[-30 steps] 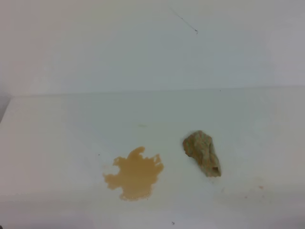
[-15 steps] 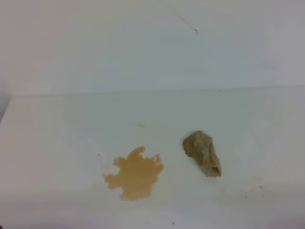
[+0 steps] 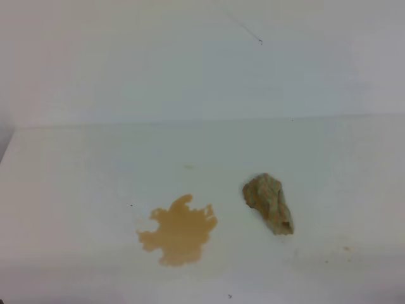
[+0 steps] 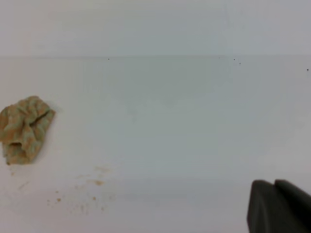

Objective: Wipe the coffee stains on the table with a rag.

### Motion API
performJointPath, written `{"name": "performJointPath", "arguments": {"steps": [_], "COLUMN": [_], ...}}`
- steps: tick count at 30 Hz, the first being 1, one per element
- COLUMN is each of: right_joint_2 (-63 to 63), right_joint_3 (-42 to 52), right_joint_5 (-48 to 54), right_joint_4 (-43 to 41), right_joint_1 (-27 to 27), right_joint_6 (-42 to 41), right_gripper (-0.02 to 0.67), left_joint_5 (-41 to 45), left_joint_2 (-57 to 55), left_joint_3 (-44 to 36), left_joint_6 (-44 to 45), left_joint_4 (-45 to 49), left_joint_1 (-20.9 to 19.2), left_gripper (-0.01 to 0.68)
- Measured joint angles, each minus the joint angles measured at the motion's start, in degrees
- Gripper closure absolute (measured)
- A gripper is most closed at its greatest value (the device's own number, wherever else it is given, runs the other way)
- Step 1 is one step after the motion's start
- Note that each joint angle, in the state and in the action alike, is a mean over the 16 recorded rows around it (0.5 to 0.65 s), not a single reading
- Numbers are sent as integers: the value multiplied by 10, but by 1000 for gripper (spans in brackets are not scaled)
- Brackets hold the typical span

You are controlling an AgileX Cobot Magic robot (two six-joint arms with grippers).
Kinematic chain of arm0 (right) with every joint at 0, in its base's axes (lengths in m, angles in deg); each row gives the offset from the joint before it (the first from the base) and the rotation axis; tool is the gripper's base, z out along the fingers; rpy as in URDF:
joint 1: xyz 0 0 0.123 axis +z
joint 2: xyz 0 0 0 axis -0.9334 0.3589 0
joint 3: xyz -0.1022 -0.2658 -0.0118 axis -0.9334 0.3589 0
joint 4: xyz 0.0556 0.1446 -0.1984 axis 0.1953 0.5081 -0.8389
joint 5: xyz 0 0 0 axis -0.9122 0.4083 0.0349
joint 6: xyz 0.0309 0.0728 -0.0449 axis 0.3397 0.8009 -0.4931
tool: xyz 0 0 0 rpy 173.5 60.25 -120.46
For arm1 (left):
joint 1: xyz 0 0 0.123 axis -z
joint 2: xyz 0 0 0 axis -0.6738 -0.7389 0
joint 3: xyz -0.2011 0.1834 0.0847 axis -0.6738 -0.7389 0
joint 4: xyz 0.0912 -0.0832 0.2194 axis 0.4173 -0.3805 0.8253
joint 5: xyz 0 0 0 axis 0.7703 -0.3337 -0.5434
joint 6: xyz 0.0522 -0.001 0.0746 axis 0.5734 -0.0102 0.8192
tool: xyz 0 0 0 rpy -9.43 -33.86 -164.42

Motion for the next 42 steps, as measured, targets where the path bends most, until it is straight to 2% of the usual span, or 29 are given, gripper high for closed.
{"name": "performJointPath", "arguments": {"steps": [10, 32, 37, 42], "right_joint_2": [0, 0, 5, 36], "right_joint_3": [0, -13, -60, -144], "right_joint_5": [-51, -362, -370, -312], "right_joint_4": [15, 79, 67, 44], "right_joint_1": [0, 0, 0, 0], "right_joint_6": [15, 165, 192, 198], "right_gripper": [652, 652, 652, 652], "left_joint_5": [0, -1, -1, -1], "left_joint_2": [0, 0, 0, 0], "left_joint_3": [0, 0, 0, 0], "left_joint_6": [0, 0, 0, 0], "left_joint_4": [0, 0, 0, 0], "left_joint_1": [0, 0, 0, 0], "left_gripper": [672, 672, 672, 672]}}
